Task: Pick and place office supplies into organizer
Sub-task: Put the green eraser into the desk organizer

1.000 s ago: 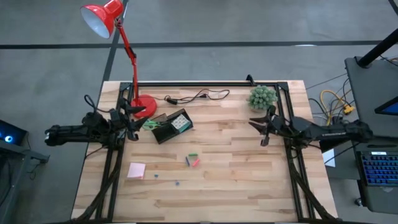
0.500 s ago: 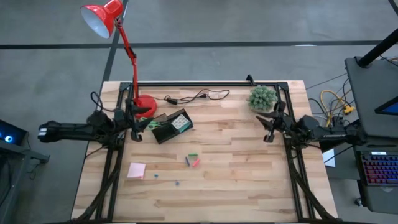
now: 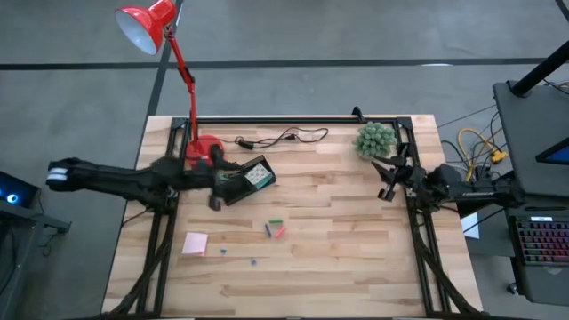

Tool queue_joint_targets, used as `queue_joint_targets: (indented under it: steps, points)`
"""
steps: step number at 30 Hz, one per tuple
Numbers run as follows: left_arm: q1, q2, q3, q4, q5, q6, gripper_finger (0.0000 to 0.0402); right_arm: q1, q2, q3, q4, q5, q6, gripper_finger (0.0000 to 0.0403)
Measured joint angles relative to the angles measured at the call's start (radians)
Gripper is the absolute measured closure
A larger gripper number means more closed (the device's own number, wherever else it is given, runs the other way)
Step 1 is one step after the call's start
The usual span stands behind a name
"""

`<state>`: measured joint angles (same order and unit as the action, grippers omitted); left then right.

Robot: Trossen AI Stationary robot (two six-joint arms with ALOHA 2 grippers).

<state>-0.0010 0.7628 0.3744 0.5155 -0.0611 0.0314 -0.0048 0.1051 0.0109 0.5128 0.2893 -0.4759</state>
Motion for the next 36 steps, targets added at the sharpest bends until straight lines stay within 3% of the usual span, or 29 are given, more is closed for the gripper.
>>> queue_joint_targets:
  steps: [8,23,36]
  points:
    - [0.000,0.243,0.233,-0.342,0.004,-0.008,0.0206,0.000,0.000,0.001,0.196,0.000,-0.126,0.0344]
    - [-0.032,0.539,0.520,-0.745,0.092,-0.131,0.0206,0.000,0.000,0.001,0.200,0.000,-0.120,0.0344]
    - [-0.091,0.747,0.627,-0.769,0.144,-0.197,0.0206,0.000,0.000,0.001,0.199,0.002,-0.127,0.0349]
